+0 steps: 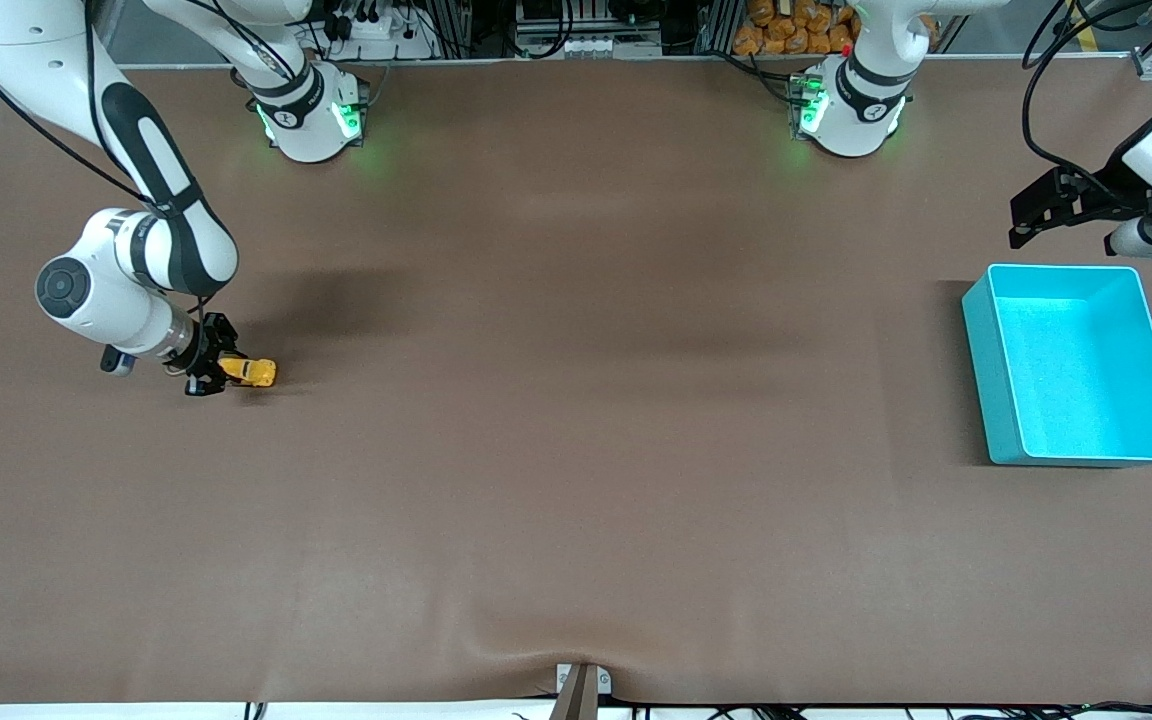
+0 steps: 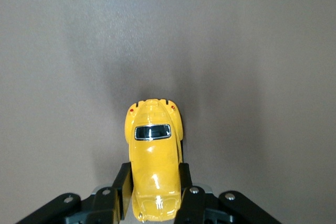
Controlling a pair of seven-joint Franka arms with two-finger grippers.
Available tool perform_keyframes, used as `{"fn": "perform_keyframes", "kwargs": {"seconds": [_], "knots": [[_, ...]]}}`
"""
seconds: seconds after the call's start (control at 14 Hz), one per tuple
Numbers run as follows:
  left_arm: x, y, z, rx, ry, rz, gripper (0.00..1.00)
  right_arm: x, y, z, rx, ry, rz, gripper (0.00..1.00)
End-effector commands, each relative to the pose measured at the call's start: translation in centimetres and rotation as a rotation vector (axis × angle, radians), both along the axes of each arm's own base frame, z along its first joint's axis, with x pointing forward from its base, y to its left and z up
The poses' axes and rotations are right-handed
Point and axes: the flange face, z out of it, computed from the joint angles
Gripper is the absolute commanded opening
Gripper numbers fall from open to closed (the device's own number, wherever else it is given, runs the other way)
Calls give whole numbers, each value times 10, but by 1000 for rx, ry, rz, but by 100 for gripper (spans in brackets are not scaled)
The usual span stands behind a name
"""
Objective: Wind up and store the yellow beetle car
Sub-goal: 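Press the car down and drag it backward with the right gripper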
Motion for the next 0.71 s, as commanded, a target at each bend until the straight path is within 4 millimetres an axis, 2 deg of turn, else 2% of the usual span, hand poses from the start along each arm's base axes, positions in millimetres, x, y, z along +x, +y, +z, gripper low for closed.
{"fn": "perform_keyframes", "kwargs": {"seconds": [0.0, 0.64], "knots": [[-3, 2, 7, -24, -15, -15, 100, -4, -13, -24, -23, 18, -10, 20], [-3, 2, 7, -24, -15, -15, 100, -2, -42, -38, -70, 14, 4, 18]]}}
